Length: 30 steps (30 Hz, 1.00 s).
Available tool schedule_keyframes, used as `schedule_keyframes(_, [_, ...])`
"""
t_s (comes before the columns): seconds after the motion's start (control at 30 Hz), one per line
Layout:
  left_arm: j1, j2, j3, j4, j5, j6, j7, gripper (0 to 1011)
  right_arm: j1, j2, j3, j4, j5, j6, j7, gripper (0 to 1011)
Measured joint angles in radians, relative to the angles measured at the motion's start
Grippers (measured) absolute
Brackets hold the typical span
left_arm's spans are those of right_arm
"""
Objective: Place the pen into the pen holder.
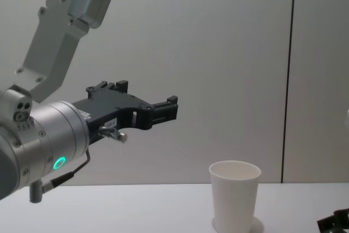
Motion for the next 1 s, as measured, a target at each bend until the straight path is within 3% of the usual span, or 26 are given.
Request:
schedule_keyframes(0.13, [0.000,0.000,0.000,0.000,0.000,0.000,0.000,1003,0.005,-0.002,0.001,0.015,0.000,-0.005,-0.002,963])
schedule_keyframes(0.33, [0.000,0.000,0.000,0.000,0.000,0.000,0.000,1003,0.012,-0.006,0.002,0.035,0.002,-0.012,-0.008,818])
schedule_keyframes(0.53, [0.000,0.000,0.000,0.000,0.000,0.000,0.000,1003,0.018,-0.010,0.002,0.053,0.005,-0.021,-0.012,612])
schedule_keyframes(0.67, [0.000,0.000,0.000,0.000,0.000,0.000,0.000,1003,0.020,-0.013,0.002,0.063,0.006,-0.028,-0.011,535])
schedule_keyframes(0.73, [0.000,0.000,0.000,0.000,0.000,0.000,0.000,1003,0.021,-0.014,0.001,0.065,0.006,-0.030,-0.009,409])
schedule_keyframes(1.0, [0.000,0.000,0.000,0.000,0.000,0.000,0.000,1003,0.022,-0.019,-0.003,0.075,0.010,-0.045,0.003,172])
